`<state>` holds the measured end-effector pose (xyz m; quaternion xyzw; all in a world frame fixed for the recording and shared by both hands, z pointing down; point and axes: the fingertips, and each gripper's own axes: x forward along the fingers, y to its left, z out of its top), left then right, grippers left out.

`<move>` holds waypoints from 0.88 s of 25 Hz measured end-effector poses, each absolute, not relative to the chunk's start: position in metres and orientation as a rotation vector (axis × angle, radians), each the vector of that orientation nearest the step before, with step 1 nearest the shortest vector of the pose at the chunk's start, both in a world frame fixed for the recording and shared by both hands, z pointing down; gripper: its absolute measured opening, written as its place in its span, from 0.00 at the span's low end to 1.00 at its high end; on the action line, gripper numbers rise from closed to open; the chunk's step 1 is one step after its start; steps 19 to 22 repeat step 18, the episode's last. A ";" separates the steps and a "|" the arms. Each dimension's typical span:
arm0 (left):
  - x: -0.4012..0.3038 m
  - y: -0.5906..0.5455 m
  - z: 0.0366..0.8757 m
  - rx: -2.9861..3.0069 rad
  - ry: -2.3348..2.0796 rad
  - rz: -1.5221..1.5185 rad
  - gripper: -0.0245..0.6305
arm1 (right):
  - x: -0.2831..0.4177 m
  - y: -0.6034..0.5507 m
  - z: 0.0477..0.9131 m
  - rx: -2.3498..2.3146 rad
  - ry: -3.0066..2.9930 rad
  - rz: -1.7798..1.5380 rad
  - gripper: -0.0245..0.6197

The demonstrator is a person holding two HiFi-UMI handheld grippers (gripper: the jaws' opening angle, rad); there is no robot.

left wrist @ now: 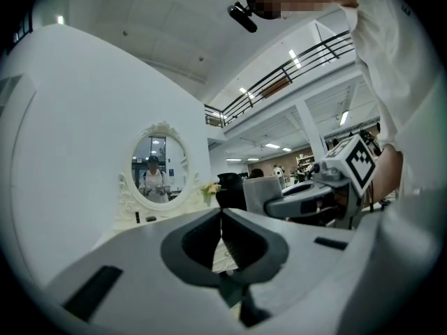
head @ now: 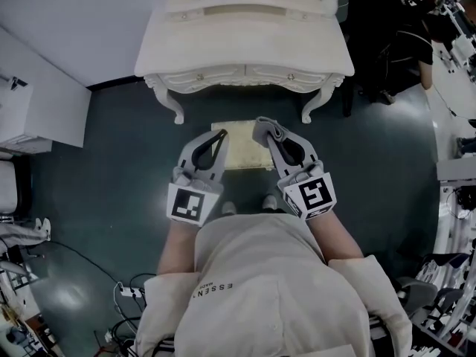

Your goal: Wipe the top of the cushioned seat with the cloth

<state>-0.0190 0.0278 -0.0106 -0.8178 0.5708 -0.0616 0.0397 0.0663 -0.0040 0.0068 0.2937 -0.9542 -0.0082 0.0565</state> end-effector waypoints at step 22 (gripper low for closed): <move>-0.019 0.022 -0.001 -2.573 1.759 -0.194 0.04 | 0.077 -0.018 0.012 0.952 -2.863 0.036 0.08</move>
